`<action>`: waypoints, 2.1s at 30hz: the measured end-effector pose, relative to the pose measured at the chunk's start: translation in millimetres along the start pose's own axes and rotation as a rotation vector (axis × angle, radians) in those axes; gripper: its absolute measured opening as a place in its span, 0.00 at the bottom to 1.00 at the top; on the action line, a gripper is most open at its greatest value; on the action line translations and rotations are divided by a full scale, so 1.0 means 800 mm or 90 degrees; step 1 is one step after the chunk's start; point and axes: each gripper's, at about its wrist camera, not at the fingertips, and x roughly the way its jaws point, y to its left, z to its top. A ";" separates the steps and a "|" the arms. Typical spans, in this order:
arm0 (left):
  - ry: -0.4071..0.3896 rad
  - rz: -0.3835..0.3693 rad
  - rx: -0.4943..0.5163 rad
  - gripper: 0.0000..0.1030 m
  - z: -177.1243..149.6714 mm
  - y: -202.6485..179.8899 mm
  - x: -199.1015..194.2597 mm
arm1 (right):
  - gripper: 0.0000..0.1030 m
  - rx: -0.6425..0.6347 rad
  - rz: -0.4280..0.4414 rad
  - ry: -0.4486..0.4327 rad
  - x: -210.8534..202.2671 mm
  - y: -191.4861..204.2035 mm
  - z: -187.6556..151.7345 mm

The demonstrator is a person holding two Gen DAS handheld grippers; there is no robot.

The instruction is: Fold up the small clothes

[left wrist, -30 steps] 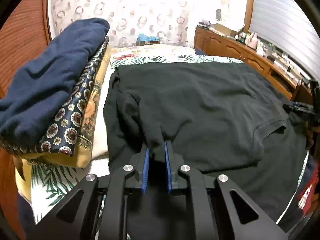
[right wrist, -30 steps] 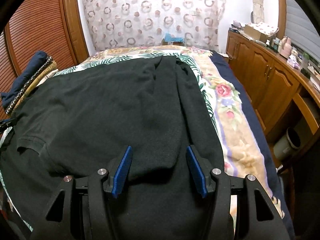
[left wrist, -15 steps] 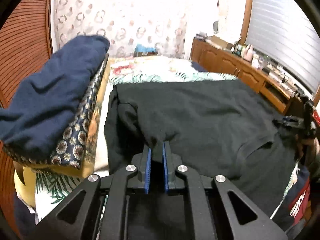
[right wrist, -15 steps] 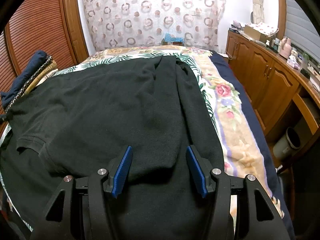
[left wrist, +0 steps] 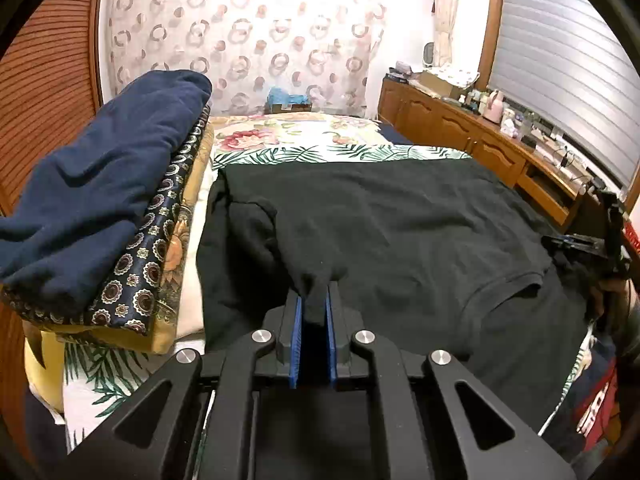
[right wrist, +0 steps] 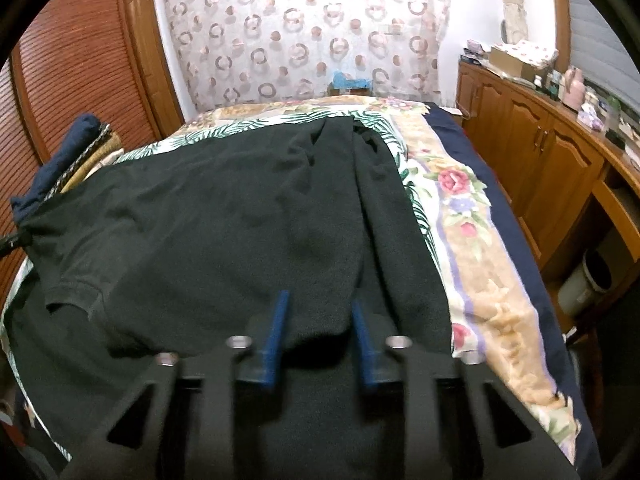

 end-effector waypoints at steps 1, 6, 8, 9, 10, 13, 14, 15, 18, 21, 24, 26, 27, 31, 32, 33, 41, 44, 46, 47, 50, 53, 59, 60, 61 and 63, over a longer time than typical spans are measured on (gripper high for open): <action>-0.002 -0.001 0.000 0.11 0.001 0.000 0.000 | 0.17 -0.003 -0.006 -0.002 0.000 0.001 0.000; -0.017 -0.001 -0.003 0.11 0.003 -0.002 -0.006 | 0.09 0.003 0.000 -0.021 -0.007 -0.001 -0.002; -0.029 0.000 -0.004 0.11 0.005 -0.004 -0.011 | 0.09 -0.002 -0.008 -0.032 -0.009 0.002 -0.001; -0.036 0.000 -0.004 0.11 0.007 -0.005 -0.014 | 0.09 -0.006 -0.013 -0.041 -0.012 0.005 -0.001; -0.040 -0.002 -0.004 0.11 0.008 -0.005 -0.017 | 0.08 -0.010 -0.013 -0.050 -0.016 0.007 0.000; -0.056 -0.015 -0.006 0.10 0.013 -0.009 -0.030 | 0.08 -0.009 -0.002 -0.074 -0.031 0.011 0.006; -0.059 -0.030 -0.010 0.10 0.016 -0.010 -0.034 | 0.08 -0.009 0.005 -0.082 -0.037 0.013 0.009; -0.064 -0.039 -0.014 0.10 0.018 -0.010 -0.040 | 0.08 -0.008 0.009 -0.090 -0.045 0.013 0.012; -0.079 -0.048 -0.012 0.10 0.019 -0.013 -0.056 | 0.08 -0.008 0.027 -0.109 -0.066 0.013 0.016; -0.092 -0.060 -0.020 0.10 0.017 -0.014 -0.075 | 0.08 -0.015 0.036 -0.121 -0.089 0.013 0.016; -0.109 -0.059 -0.021 0.10 0.015 -0.013 -0.095 | 0.08 -0.019 0.041 -0.137 -0.117 0.008 0.009; -0.115 -0.062 -0.023 0.10 0.014 -0.013 -0.107 | 0.08 -0.020 0.043 -0.148 -0.136 0.005 0.004; -0.117 -0.063 -0.023 0.10 0.012 -0.014 -0.113 | 0.08 -0.019 0.045 -0.151 -0.145 0.003 0.002; -0.124 -0.062 -0.024 0.10 -0.002 -0.015 -0.136 | 0.08 -0.019 0.041 -0.164 -0.178 -0.005 -0.013; -0.120 -0.054 -0.026 0.10 -0.009 -0.014 -0.137 | 0.08 -0.019 0.039 -0.162 -0.183 -0.008 -0.018; -0.112 -0.047 -0.028 0.10 -0.016 -0.011 -0.136 | 0.08 -0.020 0.036 -0.157 -0.186 -0.010 -0.025; 0.028 -0.018 -0.033 0.10 -0.090 0.003 -0.068 | 0.08 -0.018 0.001 -0.034 -0.126 -0.012 -0.089; 0.035 -0.001 -0.019 0.10 -0.102 -0.003 -0.065 | 0.08 -0.026 -0.015 -0.018 -0.111 -0.006 -0.095; 0.029 0.000 -0.018 0.14 -0.103 -0.007 -0.069 | 0.11 -0.036 -0.019 -0.015 -0.109 -0.003 -0.092; 0.023 0.004 -0.015 0.17 -0.102 -0.008 -0.072 | 0.14 -0.037 -0.023 -0.018 -0.110 -0.002 -0.089; 0.007 0.017 -0.017 0.23 -0.100 -0.004 -0.081 | 0.16 -0.037 -0.030 -0.031 -0.120 -0.004 -0.083; -0.013 0.023 -0.028 0.42 -0.095 0.001 -0.089 | 0.17 -0.043 -0.035 -0.049 -0.140 0.009 -0.086; 0.008 0.045 -0.056 0.46 -0.103 0.016 -0.077 | 0.55 -0.041 -0.031 -0.077 -0.146 0.023 -0.097; 0.013 0.045 -0.064 0.46 -0.105 0.018 -0.074 | 0.55 -0.043 -0.025 -0.074 -0.140 0.023 -0.100; 0.017 0.044 -0.069 0.46 -0.106 0.019 -0.072 | 0.55 -0.047 -0.021 -0.071 -0.135 0.026 -0.101; 0.021 0.045 -0.074 0.46 -0.109 0.020 -0.069 | 0.55 -0.054 -0.014 -0.063 -0.122 0.032 -0.103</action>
